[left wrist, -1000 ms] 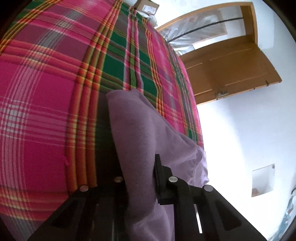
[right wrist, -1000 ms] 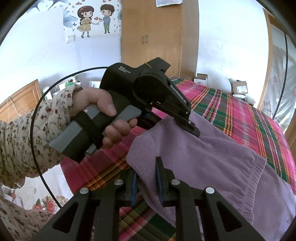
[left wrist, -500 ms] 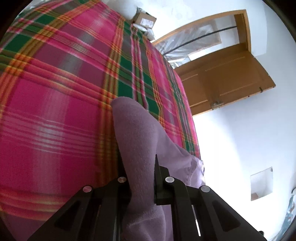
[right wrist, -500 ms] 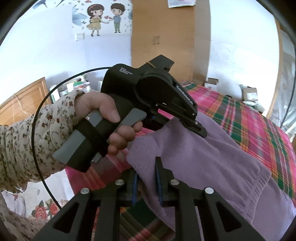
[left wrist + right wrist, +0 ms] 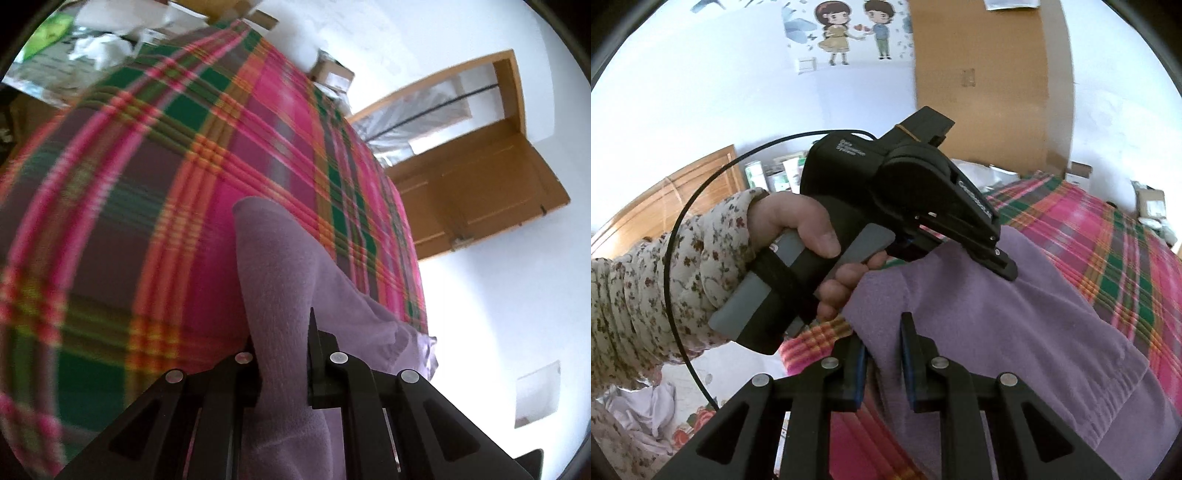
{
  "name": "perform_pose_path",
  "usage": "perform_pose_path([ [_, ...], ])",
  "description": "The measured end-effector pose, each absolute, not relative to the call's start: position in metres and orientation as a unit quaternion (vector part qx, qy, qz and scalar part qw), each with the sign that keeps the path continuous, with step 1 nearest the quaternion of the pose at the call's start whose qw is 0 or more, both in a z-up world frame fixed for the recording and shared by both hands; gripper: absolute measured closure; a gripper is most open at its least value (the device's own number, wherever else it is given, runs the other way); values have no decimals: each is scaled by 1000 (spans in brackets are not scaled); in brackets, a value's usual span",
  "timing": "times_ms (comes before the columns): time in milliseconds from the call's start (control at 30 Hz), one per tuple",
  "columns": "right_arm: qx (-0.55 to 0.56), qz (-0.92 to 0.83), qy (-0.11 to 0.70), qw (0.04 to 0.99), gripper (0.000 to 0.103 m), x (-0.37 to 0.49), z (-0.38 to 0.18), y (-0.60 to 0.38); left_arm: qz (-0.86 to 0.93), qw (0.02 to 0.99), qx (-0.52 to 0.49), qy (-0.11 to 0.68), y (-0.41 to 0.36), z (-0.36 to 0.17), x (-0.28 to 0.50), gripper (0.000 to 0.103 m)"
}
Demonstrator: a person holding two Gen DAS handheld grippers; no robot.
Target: Fold clothes
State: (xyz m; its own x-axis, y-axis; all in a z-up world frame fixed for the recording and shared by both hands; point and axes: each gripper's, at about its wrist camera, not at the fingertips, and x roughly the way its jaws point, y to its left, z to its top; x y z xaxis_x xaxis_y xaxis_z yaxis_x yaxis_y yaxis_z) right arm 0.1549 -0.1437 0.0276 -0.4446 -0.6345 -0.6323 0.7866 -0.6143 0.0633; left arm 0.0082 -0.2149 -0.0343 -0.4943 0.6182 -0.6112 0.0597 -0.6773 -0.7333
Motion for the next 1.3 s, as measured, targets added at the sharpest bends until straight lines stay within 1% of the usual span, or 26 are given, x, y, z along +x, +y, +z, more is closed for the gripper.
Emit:
perform_pose_path([
  [300,348,-826,110,430,85,139,13,-149,787,157,-487,-344,-223,-43,19,90],
  [400,359,-820,105,433,83,136,12,-146,788,144,-492,-342,-223,-43,21,82],
  [467,366,-817,104,434,81,135,12,-143,787,134,-493,-345,-223,-40,26,81],
  [533,366,-820,102,428,74,135,14,-137,791,120,-494,-340,-223,-37,31,74],
  [633,361,-825,92,425,72,136,22,-126,808,100,-487,-315,-223,-27,44,71],
  [700,362,-824,71,430,71,134,29,-112,816,93,-477,-312,-226,-20,52,70],
  [767,363,-824,46,433,69,130,37,-96,826,80,-463,-312,-229,-11,62,66],
  [867,349,-838,24,420,65,131,53,-76,843,54,-444,-297,-235,5,79,66],
  [1033,330,-870,13,366,54,143,62,-22,868,29,-417,-267,-225,27,98,66],
  [1167,339,-899,2,276,54,134,55,32,887,38,-399,-231,-197,42,105,66],
  [1300,362,-916,-28,171,54,122,38,92,890,87,-406,-188,-150,44,99,66],
])
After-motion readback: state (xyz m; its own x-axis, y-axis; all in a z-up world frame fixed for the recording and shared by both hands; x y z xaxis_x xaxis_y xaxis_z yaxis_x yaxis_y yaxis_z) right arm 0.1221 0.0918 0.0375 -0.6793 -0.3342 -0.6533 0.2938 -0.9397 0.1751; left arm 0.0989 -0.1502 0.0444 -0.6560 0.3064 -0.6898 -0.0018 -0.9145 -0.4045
